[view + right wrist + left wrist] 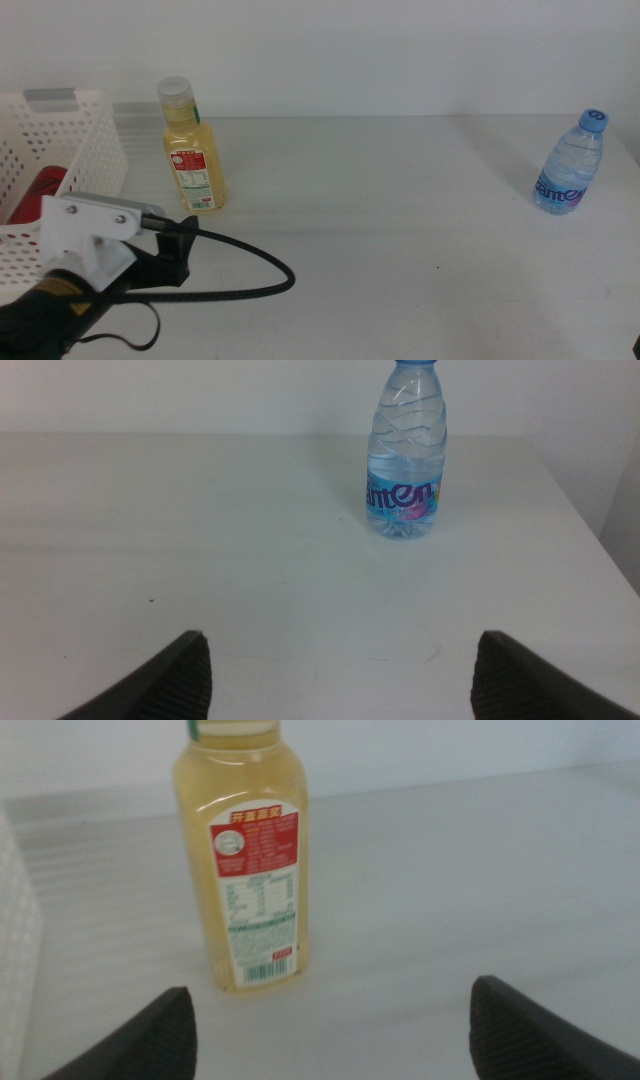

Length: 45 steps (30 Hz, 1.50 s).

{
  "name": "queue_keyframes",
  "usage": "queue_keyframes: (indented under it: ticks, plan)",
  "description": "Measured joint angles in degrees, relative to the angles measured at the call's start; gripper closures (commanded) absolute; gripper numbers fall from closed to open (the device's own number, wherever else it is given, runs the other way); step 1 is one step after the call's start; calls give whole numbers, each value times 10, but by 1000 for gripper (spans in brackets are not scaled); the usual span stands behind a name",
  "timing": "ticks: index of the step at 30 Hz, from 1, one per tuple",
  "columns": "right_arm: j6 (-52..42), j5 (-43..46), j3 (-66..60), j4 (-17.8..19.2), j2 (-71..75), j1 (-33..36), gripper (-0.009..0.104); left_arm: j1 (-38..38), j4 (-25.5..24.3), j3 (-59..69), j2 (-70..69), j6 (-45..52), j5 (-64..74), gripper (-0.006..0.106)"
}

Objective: Use arms to grab the bottles and put them into the dustbin to the left of the table.

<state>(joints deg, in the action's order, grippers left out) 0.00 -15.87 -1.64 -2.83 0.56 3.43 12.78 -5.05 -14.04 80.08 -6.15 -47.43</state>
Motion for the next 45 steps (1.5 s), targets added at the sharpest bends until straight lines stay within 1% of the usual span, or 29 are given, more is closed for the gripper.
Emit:
queue_keyframes:
  ticks: [4, 8, 16, 22, 27, 37, 45]
  plan:
    - [0, 0, 0, 0, 0, 0, 27, 0, 11, -13, 71, 9, -74, 10]
    - [0, 0, 0, 0, 0, 0, 27, 0, 20, -43, 130, 9, -100, 10]
    - [0, 0, 0, 0, 0, 0, 27, 0, 27, -114, 203, 13, -104, 10]
    - [0, 0, 0, 0, 0, 0, 27, 0, 57, -165, 239, 25, -102, 10]
    - [0, 0, 0, 0, 0, 0, 27, 0, 62, -208, 271, 33, -91, 10]
    - [0, 0, 0, 0, 0, 0, 27, 0, 94, -283, 330, 37, -86, 10]
    - [0, 0, 0, 0, 0, 0, 27, 0, 99, -334, 379, 39, -84, 10]
